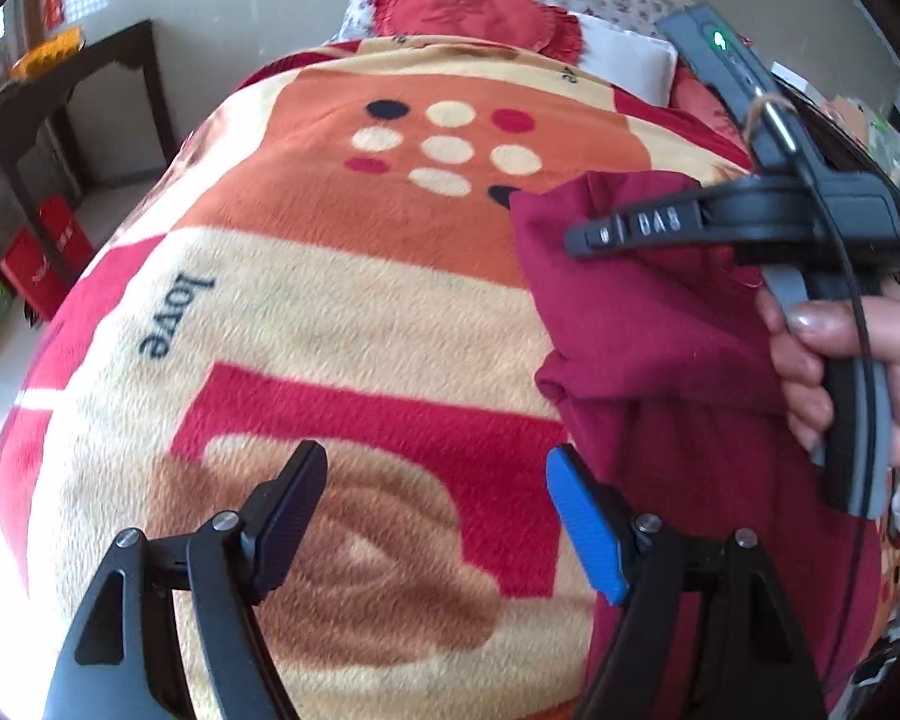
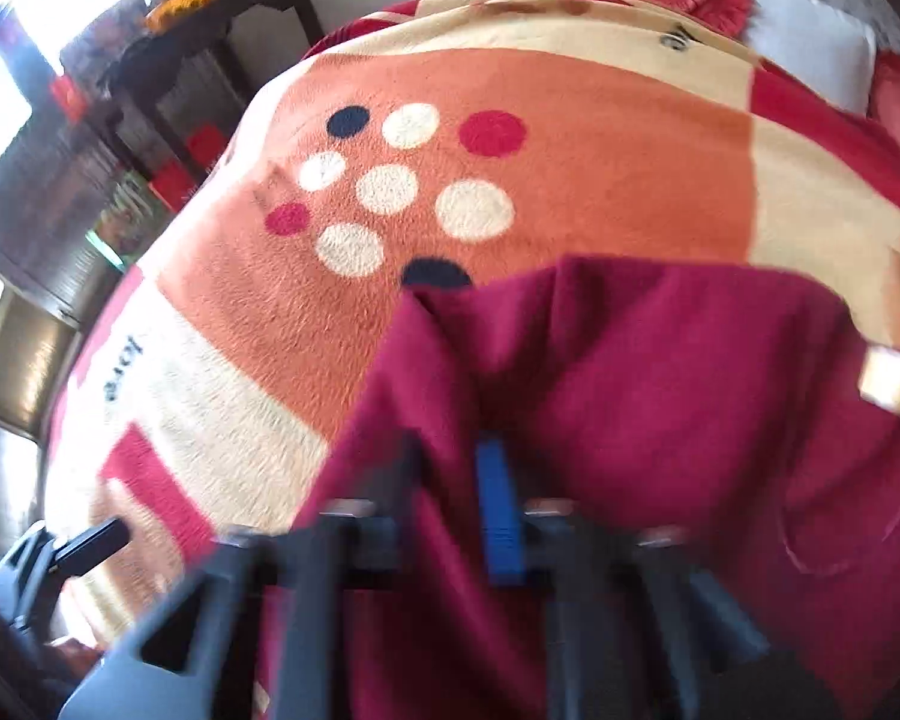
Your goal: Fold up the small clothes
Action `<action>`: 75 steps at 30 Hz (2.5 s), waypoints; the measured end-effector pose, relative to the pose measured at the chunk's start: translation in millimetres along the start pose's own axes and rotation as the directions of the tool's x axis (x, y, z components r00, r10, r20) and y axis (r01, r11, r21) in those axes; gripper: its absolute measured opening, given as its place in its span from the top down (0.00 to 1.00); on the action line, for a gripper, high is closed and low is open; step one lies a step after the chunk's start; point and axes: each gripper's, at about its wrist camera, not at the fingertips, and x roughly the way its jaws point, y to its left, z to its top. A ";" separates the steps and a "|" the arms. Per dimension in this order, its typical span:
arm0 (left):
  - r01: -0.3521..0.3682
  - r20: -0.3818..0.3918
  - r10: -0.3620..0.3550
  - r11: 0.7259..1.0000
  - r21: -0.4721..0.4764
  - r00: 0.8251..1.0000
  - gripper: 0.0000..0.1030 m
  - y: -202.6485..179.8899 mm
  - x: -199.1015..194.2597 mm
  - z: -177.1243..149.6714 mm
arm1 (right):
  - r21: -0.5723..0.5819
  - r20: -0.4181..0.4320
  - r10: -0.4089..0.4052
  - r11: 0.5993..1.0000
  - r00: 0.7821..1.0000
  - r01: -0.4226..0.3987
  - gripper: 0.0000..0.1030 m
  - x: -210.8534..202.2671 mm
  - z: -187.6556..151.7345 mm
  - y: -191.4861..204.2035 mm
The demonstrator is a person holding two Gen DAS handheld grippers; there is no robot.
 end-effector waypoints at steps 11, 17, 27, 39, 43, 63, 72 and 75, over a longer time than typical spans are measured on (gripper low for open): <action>0.119 -0.104 -0.128 0.989 -0.091 0.986 0.23 -4.0 -5.2 -33.1 | 0.009 0.020 0.018 1.000 1.000 -0.018 0.97 -2.2 8.5 12.9; 0.190 -0.129 -0.200 0.978 -0.087 0.971 0.23 -19.2 -18.5 -53.6 | 0.033 0.054 0.034 0.999 0.998 -0.036 0.89 -44.0 -7.2 13.2; 0.224 -0.145 -0.232 0.972 -0.071 0.962 0.23 -32.3 -33.5 -78.8 | 0.055 0.012 0.001 0.998 1.000 -0.002 0.89 -60.5 -33.1 13.9; 0.201 -0.142 -0.207 0.978 -0.055 0.968 0.23 -32.8 -31.9 -79.5 | 0.067 0.012 0.004 0.998 1.000 -0.005 0.89 -65.5 -41.5 11.9; 0.190 -0.141 -0.196 0.980 -0.050 0.971 0.23 -34.6 -28.0 -76.8 | 0.089 0.009 0.011 0.996 1.000 -0.012 0.89 -65.9 -44.7 4.1; 0.152 -0.120 -0.156 0.987 -0.042 0.980 0.23 -30.2 -16.1 -57.0 | 0.124 0.044 -0.023 0.992 0.999 0.017 0.89 -94.9 -62.6 -31.4; 0.060 -0.079 -0.067 0.995 -0.083 0.995 0.23 -20.4 20.1 -3.9 | 0.347 0.121 -0.264 0.914 0.957 0.209 0.85 -175.6 -112.7 -160.2; 0.007 -0.053 -0.011 0.997 -0.083 0.999 0.23 -19.0 31.0 12.1 | 0.448 0.107 -0.311 0.863 0.944 0.234 0.85 -188.5 -137.5 -205.5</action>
